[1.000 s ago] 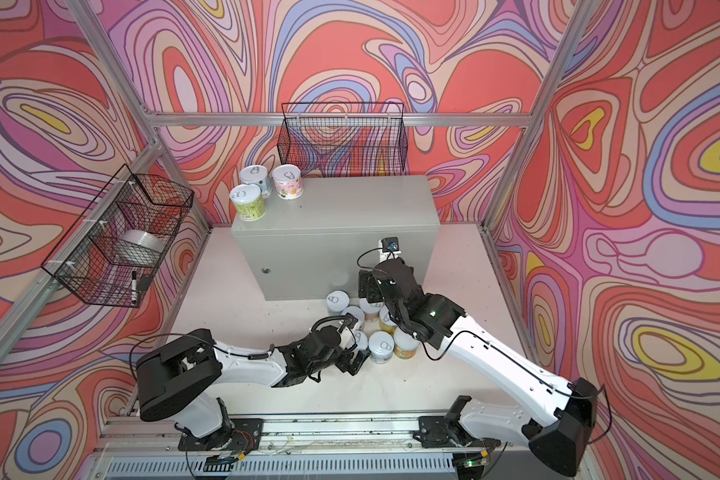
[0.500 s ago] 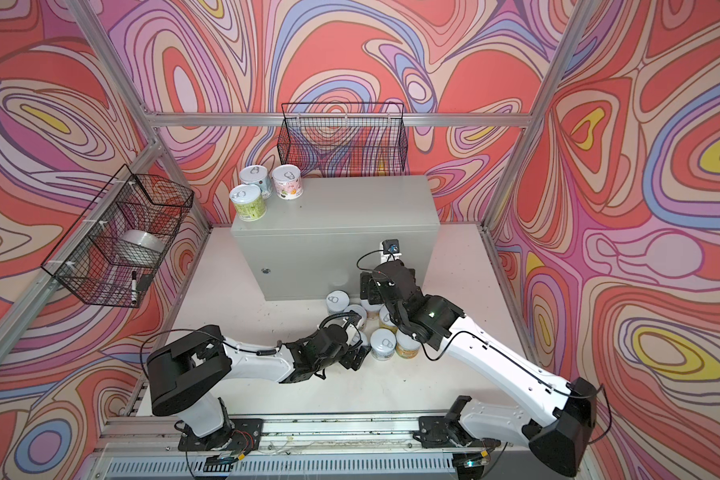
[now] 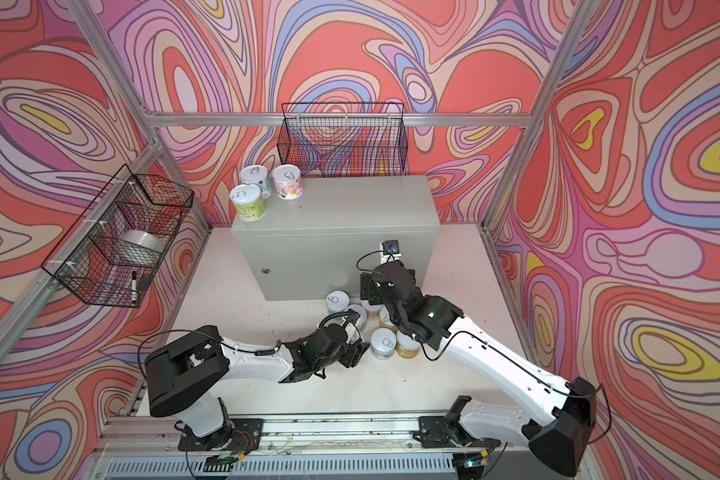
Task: Place and organize the canned foods onto the counter
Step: 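Close the left gripper around a white-lidded can in the cluster, then lift the held can with the left gripper up toward the box top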
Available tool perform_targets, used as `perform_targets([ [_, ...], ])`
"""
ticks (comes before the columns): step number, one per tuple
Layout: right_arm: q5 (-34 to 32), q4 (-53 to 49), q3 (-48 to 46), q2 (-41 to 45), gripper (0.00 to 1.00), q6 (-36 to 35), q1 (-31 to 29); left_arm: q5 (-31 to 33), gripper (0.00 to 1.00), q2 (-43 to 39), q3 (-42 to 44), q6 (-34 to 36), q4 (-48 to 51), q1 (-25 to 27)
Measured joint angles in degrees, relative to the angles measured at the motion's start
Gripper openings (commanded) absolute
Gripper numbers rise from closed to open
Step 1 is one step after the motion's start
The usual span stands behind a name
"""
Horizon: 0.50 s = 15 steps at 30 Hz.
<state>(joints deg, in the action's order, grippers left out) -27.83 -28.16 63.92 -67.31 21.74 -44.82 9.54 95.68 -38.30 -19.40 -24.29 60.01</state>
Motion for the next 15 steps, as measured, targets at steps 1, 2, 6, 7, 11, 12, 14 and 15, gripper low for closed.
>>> perform_targets([
  [1, 0.0, 0.1, -0.1, 0.0, 0.93, 0.0, 0.0, 0.2, 0.05, -0.4, 0.3, 0.0, 0.4, 0.0],
  [2, 0.0, 0.2, -0.2, -0.1, 0.93, 0.0, 0.0, 0.3, 0.00, -0.9, 0.6, -0.1, 0.7, 0.0],
  [6, 0.0, 0.6, -0.2, -0.7, 0.92, 0.0, 0.0, 0.9, 0.00, -2.1, 1.5, -0.2, 1.7, 0.0],
  [7, 0.0, 0.7, -0.2, -0.8, 0.92, 0.0, 0.0, 1.0, 0.00, -2.2, 1.5, -0.2, 1.8, 0.0],
  [11, 0.0, 0.7, -0.2, -1.4, 0.92, 0.0, 0.0, 1.0, 0.00, -3.2, 1.6, -0.1, 4.0, 0.0],
  [12, 0.0, 0.7, -0.2, -1.5, 0.93, 0.0, 0.0, 1.1, 0.00, -3.8, 1.3, 0.0, 5.8, 0.0],
  [14, 0.0, 0.7, -0.2, -1.5, 0.92, 0.0, 0.0, 1.4, 0.00, -5.7, 0.6, 0.6, 10.6, 0.0],
  [15, 0.1, 0.7, -0.2, -1.5, 0.93, 0.0, 0.0, 1.6, 0.00, -6.9, 0.3, 0.8, 12.9, 0.0],
])
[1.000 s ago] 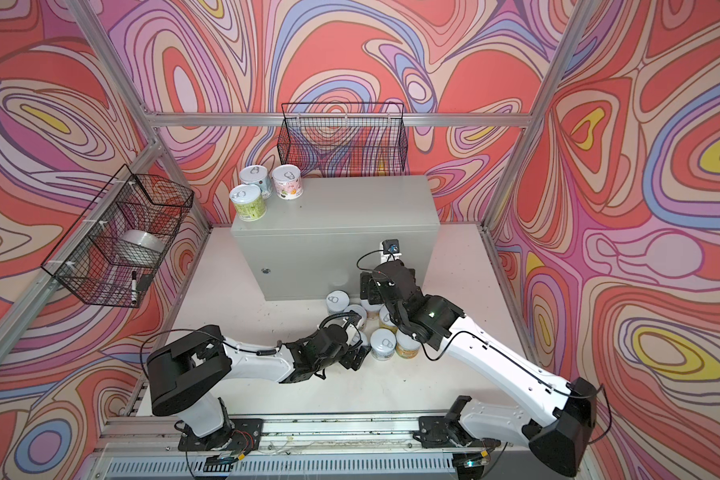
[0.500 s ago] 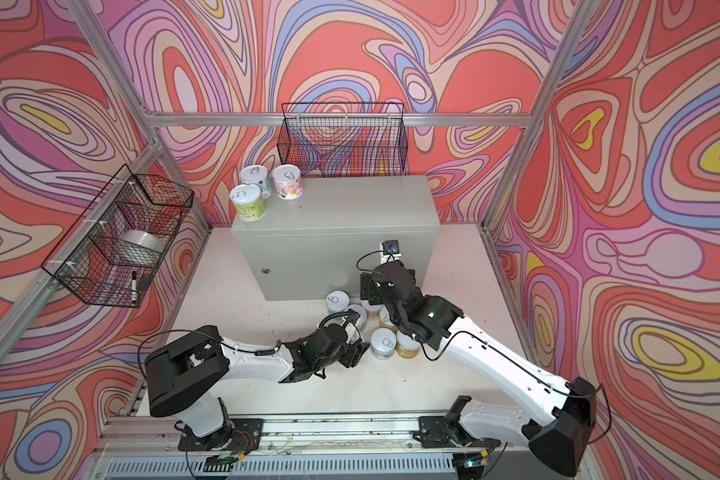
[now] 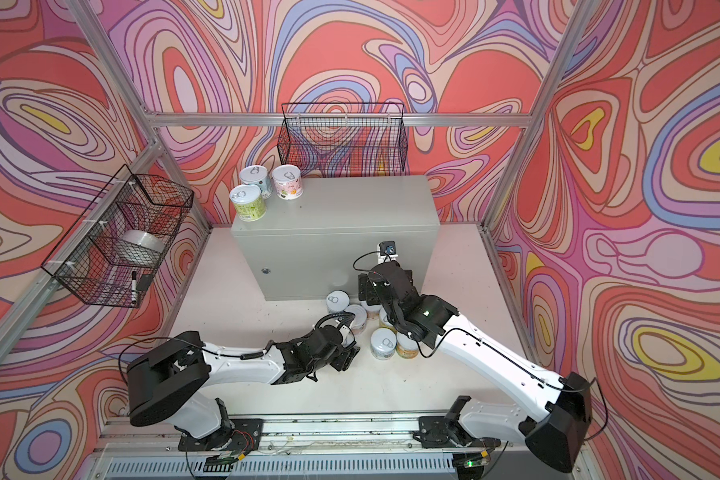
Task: Place and organize the canned foods onto the counter
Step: 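Lift the held can with the left gripper up toward the box top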
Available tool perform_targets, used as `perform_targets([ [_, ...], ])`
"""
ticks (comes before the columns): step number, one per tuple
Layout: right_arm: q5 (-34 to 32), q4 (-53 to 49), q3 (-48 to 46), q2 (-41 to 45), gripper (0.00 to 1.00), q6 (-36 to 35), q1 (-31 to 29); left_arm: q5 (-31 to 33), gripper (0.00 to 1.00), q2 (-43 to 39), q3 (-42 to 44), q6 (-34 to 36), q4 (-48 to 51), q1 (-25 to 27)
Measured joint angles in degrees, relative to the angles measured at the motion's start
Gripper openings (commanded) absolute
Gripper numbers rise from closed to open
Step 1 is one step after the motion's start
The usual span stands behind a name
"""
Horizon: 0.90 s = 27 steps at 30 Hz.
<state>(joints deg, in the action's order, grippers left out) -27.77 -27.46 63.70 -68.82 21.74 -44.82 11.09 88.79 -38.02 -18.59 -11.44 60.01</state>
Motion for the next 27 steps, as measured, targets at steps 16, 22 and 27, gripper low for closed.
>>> perform_targets([
  [16, 1.0, 0.5, 0.0, -2.3, 0.92, 0.2, 0.1, -0.3, 0.00, -7.3, 7.2, -0.8, 1.6, -3.8],
  [22, 1.2, 0.5, 0.3, -3.8, 0.92, 0.2, 0.2, -0.5, 0.00, -7.9, 10.3, -1.7, -3.7, -5.5],
  [27, 1.3, 0.4, 0.3, -4.5, 0.92, 0.2, 0.2, -0.5, 0.00, -9.1, 10.5, -1.8, -2.1, -6.1],
])
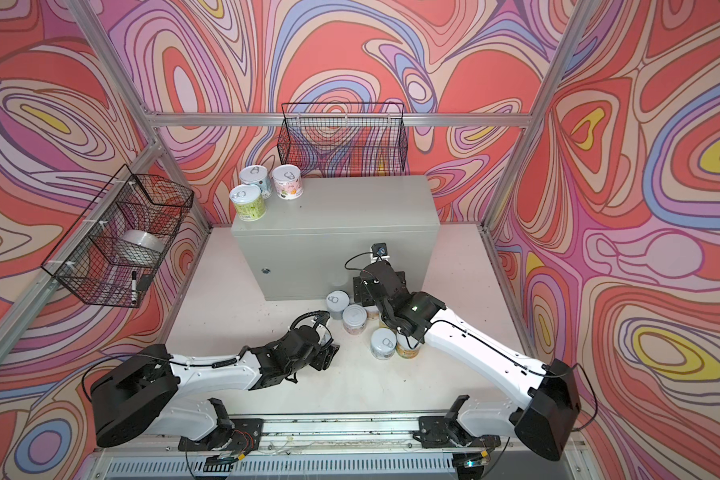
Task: Place and organize the canned foods onto the counter
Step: 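Lift the held can with the left gripper up toward the box top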
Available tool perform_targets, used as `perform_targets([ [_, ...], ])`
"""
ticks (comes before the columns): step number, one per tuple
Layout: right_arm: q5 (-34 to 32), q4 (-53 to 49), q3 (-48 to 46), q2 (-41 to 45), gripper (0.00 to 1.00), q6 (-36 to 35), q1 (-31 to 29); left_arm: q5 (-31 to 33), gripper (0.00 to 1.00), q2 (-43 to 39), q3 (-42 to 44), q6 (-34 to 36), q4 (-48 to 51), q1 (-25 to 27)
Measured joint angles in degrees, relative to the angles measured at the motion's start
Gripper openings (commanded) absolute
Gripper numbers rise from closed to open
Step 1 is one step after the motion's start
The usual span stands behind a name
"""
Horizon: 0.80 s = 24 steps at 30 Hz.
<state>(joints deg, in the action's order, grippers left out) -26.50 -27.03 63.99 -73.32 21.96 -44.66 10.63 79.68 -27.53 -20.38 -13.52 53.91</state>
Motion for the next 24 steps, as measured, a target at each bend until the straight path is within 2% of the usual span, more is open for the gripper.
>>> perform_targets([
  [4, 0.0, -0.3, 0.8, 0.0, 0.92, 0.0, 0.0, 0.1, 0.00, -0.9, -1.0, 0.0, 3.0, -0.4],
  [5, 0.0, -0.8, 1.5, -0.1, 0.92, 0.1, 0.1, -0.3, 0.00, -2.0, -6.0, 0.4, 13.2, -0.9],
  [7, -0.2, -1.1, 3.1, -0.1, 0.91, 0.2, 0.2, -0.4, 0.00, -4.5, -16.6, 0.9, 24.8, -2.1],
  [10, -0.8, -1.1, 5.7, 0.0, 0.91, 0.4, 0.5, -0.3, 0.00, -7.7, -32.9, 1.7, 32.5, -3.9],
  [13, -1.4, -1.3, 7.8, 0.0, 0.91, 0.6, 1.1, -1.1, 0.00, -9.4, -44.6, 2.1, 38.0, -6.2],
  [17, -2.0, -1.4, 10.4, 0.0, 0.91, 0.5, 1.9, -2.3, 0.00, -7.4, -54.4, 2.7, 47.3, -9.8],
  [24, -2.6, -1.2, 12.8, 0.5, 0.91, -0.5, 2.0, -3.7, 0.00, -0.8, -65.9, 4.4, 59.5, -13.8],
])
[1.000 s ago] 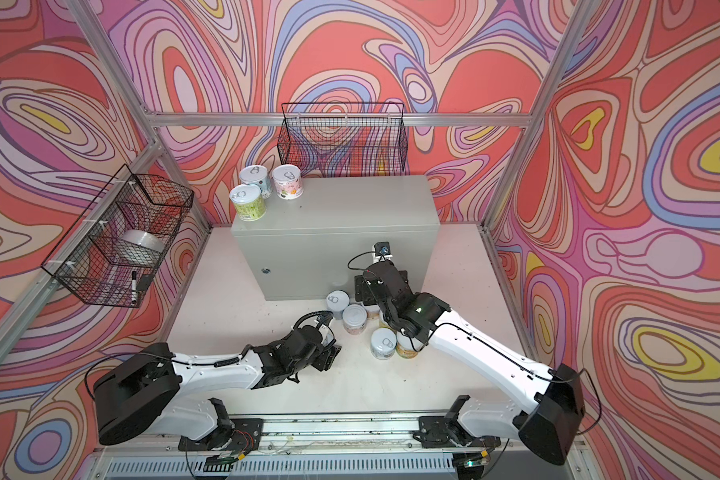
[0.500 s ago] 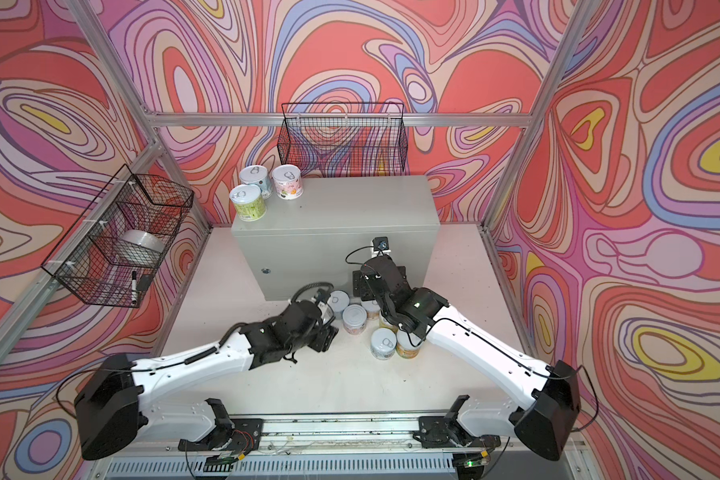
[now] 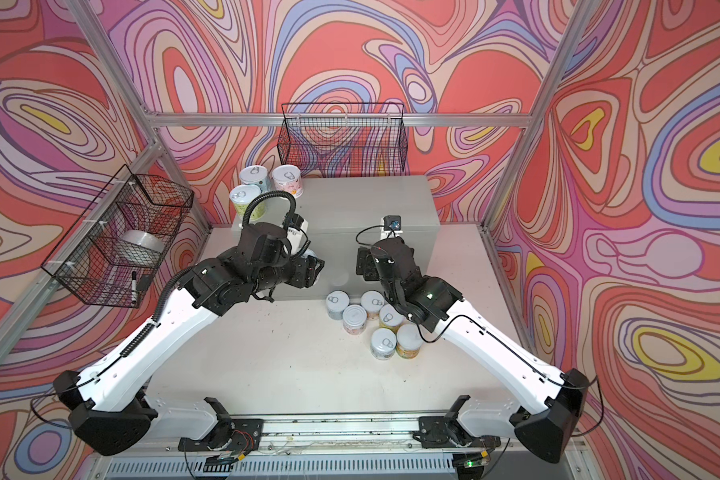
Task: Place and organize the canned foods onto the counter
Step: 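Lift the held can with the left gripper up toward the box top, then carry the can with the left gripper over the box top beside the pink can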
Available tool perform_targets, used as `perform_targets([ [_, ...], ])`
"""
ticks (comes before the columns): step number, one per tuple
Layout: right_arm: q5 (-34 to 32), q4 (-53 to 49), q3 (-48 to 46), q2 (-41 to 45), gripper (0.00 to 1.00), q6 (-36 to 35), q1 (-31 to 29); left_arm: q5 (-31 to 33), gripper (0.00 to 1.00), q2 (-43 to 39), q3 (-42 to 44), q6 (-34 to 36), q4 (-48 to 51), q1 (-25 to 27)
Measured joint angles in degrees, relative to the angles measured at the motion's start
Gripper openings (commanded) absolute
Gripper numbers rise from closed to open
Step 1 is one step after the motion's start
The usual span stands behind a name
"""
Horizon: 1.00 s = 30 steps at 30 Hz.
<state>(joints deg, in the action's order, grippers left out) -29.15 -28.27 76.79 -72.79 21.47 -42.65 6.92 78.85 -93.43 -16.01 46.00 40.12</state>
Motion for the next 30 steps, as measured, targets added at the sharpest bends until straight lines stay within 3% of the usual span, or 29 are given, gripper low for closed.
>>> perform_targets([
  [17, 0.2, 1.5, 4.9, -0.3, 0.91, -2.2, 0.3, -1.8, 0.00, 10.6, -26.9, 3.0, 10.9, -6.9],
  [30, 0.6, 3.4, 6.3, -1.4, 0.91, -2.8, 0.4, -5.1, 0.00, 20.9, -36.9, 3.3, 11.3, -11.4],
])
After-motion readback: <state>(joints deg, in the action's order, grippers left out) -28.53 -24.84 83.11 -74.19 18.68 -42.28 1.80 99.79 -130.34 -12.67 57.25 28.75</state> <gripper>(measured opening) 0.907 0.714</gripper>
